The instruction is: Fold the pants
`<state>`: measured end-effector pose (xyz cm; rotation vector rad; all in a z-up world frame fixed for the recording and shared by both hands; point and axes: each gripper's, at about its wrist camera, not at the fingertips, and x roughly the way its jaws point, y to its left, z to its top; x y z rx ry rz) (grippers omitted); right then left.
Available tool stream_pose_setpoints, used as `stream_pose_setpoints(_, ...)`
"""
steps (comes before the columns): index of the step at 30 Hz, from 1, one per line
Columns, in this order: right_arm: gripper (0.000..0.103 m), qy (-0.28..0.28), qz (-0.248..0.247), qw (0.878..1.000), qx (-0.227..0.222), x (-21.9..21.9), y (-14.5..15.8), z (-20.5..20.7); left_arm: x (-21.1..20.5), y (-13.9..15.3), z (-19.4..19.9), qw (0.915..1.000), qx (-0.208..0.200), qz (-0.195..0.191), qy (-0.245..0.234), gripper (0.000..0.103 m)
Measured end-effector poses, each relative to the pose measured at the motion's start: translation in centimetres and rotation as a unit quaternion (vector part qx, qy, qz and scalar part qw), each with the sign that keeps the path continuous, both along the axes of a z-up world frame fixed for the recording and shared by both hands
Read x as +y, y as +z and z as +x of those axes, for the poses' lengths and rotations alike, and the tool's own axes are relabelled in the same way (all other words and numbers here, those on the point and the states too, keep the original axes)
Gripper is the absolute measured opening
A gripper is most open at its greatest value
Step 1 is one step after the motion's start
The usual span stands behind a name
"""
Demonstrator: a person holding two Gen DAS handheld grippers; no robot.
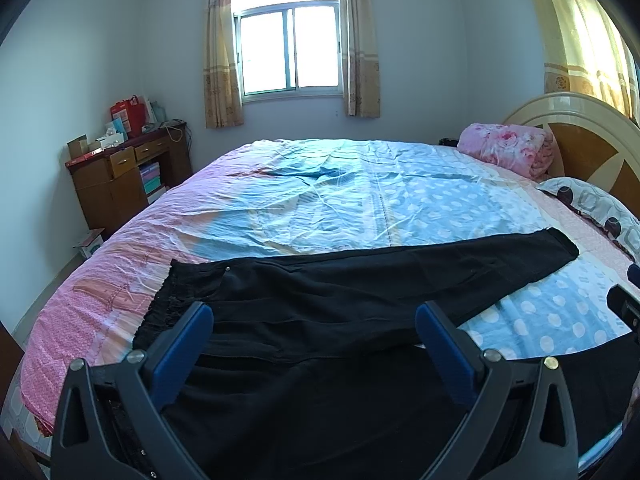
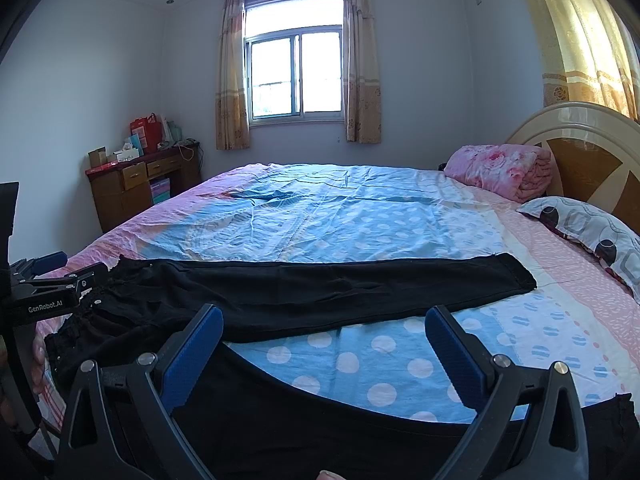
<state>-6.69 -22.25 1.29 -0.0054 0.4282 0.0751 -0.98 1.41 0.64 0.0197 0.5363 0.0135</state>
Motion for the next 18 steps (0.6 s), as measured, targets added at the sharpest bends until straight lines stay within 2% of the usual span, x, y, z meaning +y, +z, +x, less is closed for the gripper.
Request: stream_pose_setpoints(18,0.102,0.000,-0.003,1.000,0.004,0.14,-0.47,0.04,0.60,0.06,-0.01,1.0000,0.003,-0.001,0.000,0.103)
